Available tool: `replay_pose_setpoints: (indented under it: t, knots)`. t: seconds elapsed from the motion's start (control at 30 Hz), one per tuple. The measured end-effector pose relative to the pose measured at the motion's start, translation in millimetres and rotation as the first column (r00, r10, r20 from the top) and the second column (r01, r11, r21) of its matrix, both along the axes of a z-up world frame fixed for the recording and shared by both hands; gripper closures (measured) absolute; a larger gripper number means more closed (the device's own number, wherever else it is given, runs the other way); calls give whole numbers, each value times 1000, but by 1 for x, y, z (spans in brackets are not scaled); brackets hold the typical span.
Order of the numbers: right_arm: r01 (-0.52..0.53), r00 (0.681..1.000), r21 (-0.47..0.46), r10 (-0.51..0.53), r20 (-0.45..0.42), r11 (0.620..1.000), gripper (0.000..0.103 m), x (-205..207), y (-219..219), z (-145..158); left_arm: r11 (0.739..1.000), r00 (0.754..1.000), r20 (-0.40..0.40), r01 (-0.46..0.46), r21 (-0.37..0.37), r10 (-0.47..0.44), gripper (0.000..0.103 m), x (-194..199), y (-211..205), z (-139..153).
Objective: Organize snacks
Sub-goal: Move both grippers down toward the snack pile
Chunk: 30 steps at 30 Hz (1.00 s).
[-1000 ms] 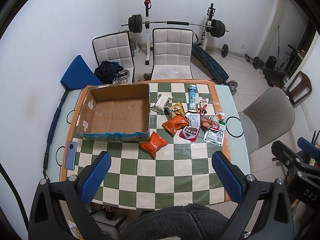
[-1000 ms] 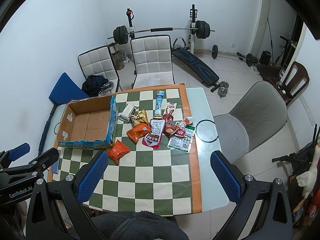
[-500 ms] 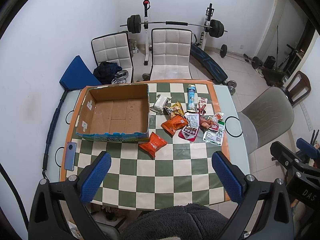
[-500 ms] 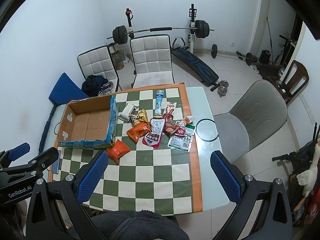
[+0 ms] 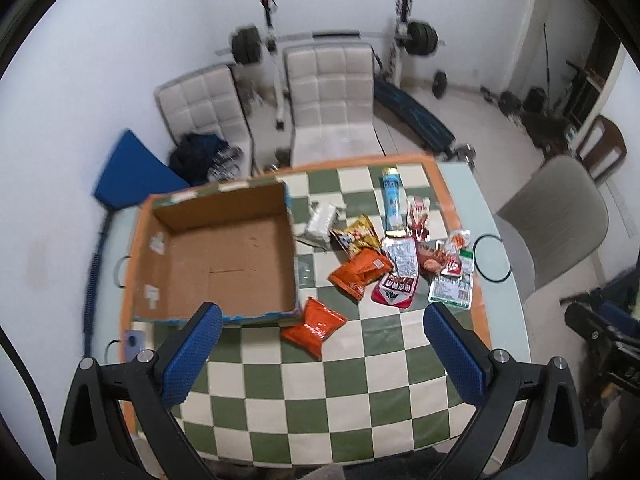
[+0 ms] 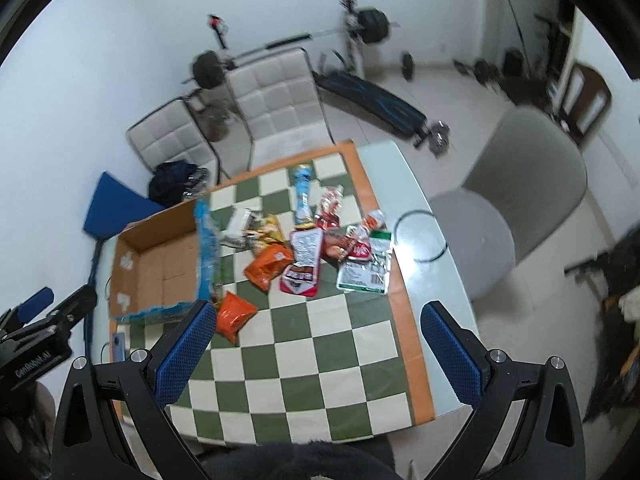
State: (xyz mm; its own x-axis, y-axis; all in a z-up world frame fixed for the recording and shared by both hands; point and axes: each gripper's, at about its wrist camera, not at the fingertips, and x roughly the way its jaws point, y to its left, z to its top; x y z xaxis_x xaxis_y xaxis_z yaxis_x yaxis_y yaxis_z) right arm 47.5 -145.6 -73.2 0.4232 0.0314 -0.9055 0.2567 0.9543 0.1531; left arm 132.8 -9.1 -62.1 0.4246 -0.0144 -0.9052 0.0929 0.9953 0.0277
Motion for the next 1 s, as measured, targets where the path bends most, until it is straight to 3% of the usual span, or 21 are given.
replay_pose_setpoints:
  t: [0.17,0.3,0.5,0.53,0.77,0.87,0.9,0.93,1.0]
  knots:
    - [41,989,53,-33,-144,998,0,47,-22,-76,993,988,-125,97,69,-88,0,65,-22,-69]
    - [64,970,114,-35,-239,991,0,86,-42,-138,965,960,-215,215,153,-180,1,102,-53,-123]
    - [81,942,171,-19,-335,982,0,139,-59,-209,875,855,-406,434,215,-324,1,141,-97,-222]
    - [82,938,180,-15,-346,980,0,145,-61,-219,854,825,-446,475,213,-347,1,146,-103,-244]
    - [86,912,213,9,-410,973,0,172,-67,-269,799,704,-601,576,172,-378,1,172,-119,-323]
    - [81,906,220,20,-422,972,1,177,-69,-279,813,680,-633,567,135,-370,1,176,-117,-341]
    - [75,906,225,27,-422,972,1,179,-68,-281,824,684,-634,552,127,-361,2,179,-115,-342]
    - [72,906,228,31,-421,971,1,181,-68,-282,853,698,-625,513,98,-348,5,181,-109,-340]
    - [66,905,235,41,-423,970,1,183,-67,-284,895,710,-628,444,50,-318,30,185,-101,-336]
